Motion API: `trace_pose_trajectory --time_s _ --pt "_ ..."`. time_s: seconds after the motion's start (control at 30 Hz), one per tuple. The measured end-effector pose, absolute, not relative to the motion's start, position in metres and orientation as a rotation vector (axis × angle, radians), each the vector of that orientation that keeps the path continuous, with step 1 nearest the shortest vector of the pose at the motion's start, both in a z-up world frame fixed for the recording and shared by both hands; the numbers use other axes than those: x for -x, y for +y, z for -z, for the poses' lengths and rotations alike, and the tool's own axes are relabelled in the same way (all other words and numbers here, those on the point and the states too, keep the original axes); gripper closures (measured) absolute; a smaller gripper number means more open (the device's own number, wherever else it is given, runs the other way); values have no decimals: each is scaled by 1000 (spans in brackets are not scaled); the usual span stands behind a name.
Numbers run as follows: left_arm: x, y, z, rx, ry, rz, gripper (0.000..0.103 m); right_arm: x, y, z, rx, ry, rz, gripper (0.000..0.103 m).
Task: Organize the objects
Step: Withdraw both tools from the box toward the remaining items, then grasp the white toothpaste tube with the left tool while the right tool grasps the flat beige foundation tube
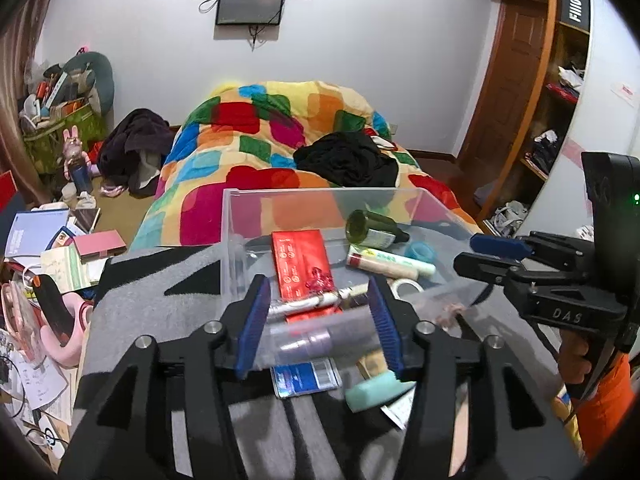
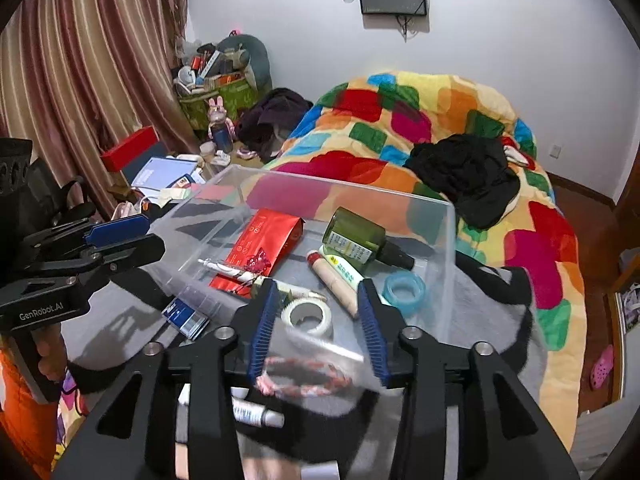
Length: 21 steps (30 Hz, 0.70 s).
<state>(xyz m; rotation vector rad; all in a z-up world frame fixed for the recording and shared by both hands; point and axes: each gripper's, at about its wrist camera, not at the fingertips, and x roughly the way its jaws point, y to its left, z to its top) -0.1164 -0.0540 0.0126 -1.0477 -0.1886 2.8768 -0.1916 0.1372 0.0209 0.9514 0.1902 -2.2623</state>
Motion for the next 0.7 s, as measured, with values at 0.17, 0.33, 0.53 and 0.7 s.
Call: trace_pose_trajectory --time_s 0.17,0.33,0.53,0.7 --pt "102 -41 -5 1067 -169 -2828 46 173 156 -20 -955 181 2272 57" --pt "91 -20 21 1167 -96 -2755 46 149 176 -2 -1002 224 2299 57" --pt "66 -3 53 1264 -11 -2710 46 129 197 28 -1146 128 2261 57" --pt "53 13 64 1266 63 -2710 46 119 200 43 -1204 13 2178 54"
